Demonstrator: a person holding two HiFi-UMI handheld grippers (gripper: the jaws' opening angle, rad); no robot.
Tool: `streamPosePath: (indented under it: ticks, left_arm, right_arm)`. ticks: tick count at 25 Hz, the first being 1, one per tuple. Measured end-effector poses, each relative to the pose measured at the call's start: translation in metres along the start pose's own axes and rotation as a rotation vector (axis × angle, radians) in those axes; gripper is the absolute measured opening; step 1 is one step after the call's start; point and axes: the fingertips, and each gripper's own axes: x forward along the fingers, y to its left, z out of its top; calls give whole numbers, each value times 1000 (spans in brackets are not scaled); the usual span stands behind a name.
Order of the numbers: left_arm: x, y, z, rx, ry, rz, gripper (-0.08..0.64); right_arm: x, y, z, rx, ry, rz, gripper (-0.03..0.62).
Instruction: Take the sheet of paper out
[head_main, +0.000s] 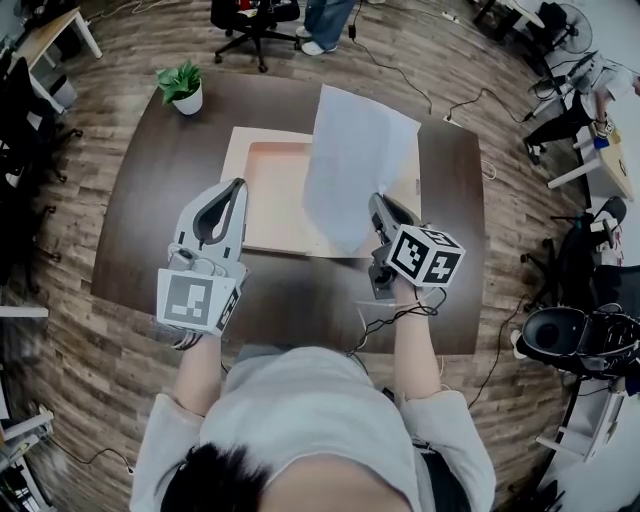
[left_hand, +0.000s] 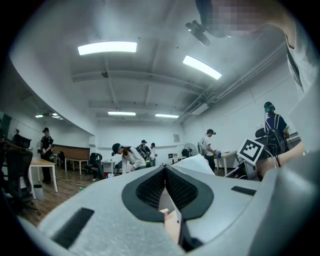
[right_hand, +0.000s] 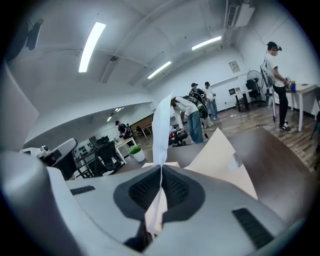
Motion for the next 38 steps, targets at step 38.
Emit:
streamPosePath:
  ticks: [38]
  left_arm:
    - [-25,-15,27,9,-41,-10,-3]
  right_arm:
    - [-78,63,69,-340,-331,-90,14]
